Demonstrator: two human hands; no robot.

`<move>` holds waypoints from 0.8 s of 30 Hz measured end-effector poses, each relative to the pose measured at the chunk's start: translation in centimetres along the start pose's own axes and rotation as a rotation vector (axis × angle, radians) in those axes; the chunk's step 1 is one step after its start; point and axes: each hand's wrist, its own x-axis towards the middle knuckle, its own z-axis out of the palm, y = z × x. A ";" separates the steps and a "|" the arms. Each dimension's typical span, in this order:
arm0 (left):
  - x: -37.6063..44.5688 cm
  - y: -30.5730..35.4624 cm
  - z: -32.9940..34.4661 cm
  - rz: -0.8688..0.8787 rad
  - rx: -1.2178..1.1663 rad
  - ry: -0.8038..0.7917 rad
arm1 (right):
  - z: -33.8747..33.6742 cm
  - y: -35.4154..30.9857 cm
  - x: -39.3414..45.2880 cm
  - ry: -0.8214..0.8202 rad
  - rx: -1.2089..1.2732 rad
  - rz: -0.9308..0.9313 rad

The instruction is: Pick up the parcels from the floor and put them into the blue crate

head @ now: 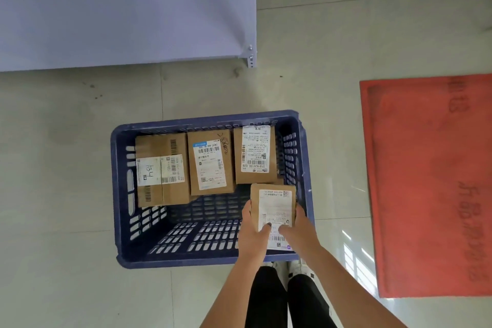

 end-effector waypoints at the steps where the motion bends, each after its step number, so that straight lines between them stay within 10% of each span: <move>1: 0.5 -0.1 0.3 -0.006 -0.013 -0.004 | 0.1 0.2 0.5 0.004 -0.017 0.005; 24: 6.6 -4.0 1.5 -0.001 -0.074 -0.059 | 3.4 2.2 7.2 0.031 0.025 -0.032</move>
